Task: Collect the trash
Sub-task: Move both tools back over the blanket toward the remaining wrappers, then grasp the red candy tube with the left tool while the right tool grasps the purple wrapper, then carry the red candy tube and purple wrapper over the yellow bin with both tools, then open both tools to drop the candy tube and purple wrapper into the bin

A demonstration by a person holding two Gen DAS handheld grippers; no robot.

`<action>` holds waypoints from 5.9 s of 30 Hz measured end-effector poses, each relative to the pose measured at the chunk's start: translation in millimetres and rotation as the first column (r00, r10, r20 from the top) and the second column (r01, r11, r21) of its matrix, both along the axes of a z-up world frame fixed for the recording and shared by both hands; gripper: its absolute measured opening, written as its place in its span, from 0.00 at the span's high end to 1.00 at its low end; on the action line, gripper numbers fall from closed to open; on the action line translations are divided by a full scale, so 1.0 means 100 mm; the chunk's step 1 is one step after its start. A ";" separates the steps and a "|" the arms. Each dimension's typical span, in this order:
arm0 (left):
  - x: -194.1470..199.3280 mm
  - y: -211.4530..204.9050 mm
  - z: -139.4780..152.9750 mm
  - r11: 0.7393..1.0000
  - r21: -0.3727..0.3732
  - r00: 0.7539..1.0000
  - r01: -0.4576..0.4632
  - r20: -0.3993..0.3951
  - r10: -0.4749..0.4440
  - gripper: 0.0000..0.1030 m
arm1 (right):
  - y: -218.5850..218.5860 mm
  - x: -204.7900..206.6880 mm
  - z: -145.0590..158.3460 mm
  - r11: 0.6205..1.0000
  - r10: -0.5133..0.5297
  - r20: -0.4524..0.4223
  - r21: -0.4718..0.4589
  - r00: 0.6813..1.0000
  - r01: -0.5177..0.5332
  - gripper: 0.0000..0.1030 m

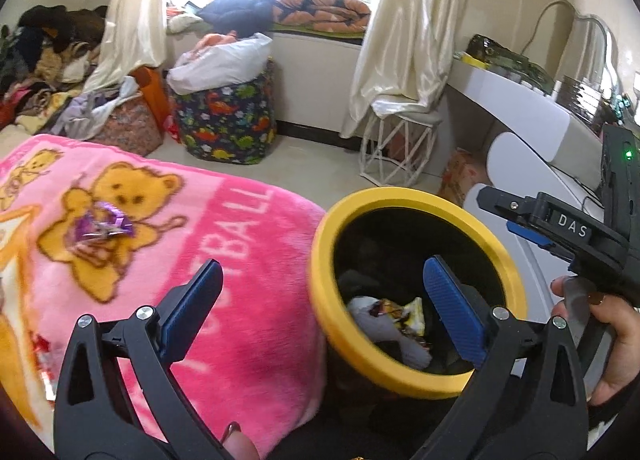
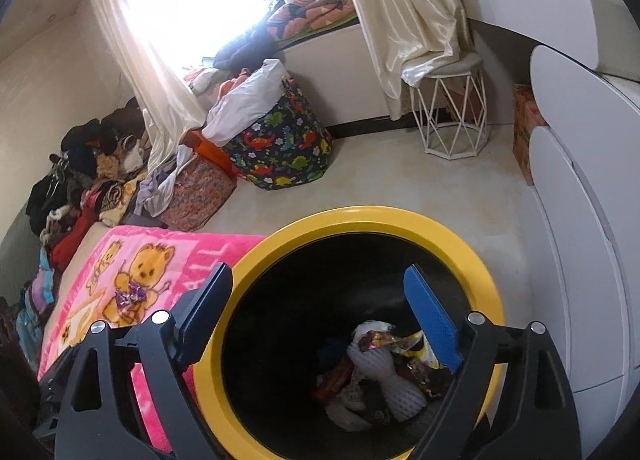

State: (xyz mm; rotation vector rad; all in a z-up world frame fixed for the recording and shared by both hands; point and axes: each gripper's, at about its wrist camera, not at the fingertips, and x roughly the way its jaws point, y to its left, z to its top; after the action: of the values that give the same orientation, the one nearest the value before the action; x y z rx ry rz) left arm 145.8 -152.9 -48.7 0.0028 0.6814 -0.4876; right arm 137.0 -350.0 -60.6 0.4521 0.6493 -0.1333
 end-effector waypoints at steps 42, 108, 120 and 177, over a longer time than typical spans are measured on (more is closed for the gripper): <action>-0.32 2.26 -0.71 0.920 -0.036 0.904 -0.390 -0.204 0.375 0.45 | 3.23 2.35 -0.70 0.798 0.574 -0.225 -0.060 0.787 -0.599 0.14; -0.39 0.63 0.20 0.996 -0.073 0.999 -0.041 0.005 0.041 0.86 | 0.87 0.07 0.17 0.944 0.331 0.015 -0.025 0.944 -0.330 0.81; -0.44 0.27 0.22 0.998 -0.048 0.999 0.042 0.024 -0.041 0.86 | 0.48 -0.04 0.17 0.971 0.233 0.020 -0.054 0.972 -0.231 0.81; 0.39 -0.89 -0.33 0.980 0.025 0.966 0.197 -0.176 -0.189 0.55 | -0.05 -0.26 -0.25 0.995 0.094 -0.131 -0.015 0.987 -0.097 0.46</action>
State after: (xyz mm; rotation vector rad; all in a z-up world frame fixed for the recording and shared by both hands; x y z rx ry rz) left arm 185.2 -241.5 -82.2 0.0678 0.8666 -0.6663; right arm 110.9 -355.1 -85.7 0.3930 0.7960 -0.0789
